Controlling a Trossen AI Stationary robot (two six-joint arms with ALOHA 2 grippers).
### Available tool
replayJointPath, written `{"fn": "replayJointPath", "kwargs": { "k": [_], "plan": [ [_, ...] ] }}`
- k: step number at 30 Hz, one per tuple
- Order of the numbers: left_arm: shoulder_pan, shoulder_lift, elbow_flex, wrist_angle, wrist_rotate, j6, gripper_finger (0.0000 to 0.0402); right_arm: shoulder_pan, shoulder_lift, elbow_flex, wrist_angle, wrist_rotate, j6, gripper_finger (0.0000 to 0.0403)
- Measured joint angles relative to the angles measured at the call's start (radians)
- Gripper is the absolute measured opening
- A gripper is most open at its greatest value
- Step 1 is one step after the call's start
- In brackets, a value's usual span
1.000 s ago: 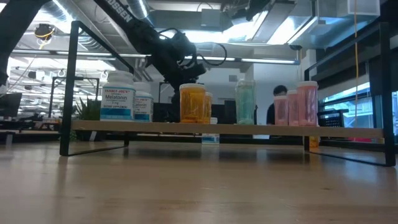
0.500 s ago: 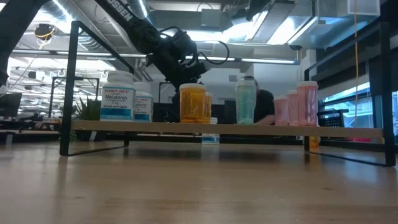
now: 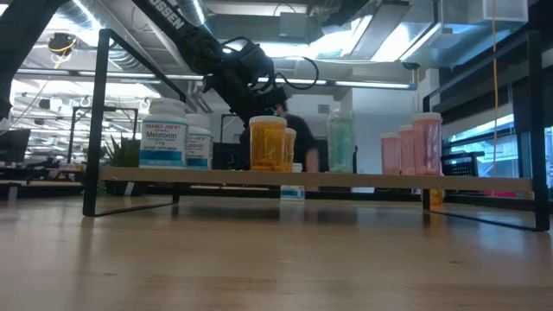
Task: Pick and place medicine bottles onto shelf by color
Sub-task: Put the white pill bottle on the shelf aligned with the other white pill bottle
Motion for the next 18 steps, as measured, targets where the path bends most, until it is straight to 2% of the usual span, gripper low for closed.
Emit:
{"fn": "replayJointPath", "kwargs": {
  "k": [7, 12, 18],
  "plan": [
    [0.000, 0.000, 0.010, -0.029, -0.002, -0.101, 0.0135, 0.000, 0.000, 0.000, 0.004, 0.000, 0.000, 0.0180],
    [0.000, -0.001, 0.169, -0.272, -0.060, -0.095, 0.0135, 0.000, 0.000, 0.000, 0.004, 0.000, 0.000, 0.0180],
    [0.020, 0.002, 0.344, -0.469, 0.031, -0.046, 0.0135, 0.000, 0.000, 0.000, 0.004, 0.000, 0.000, 0.0180]
  ]
}}
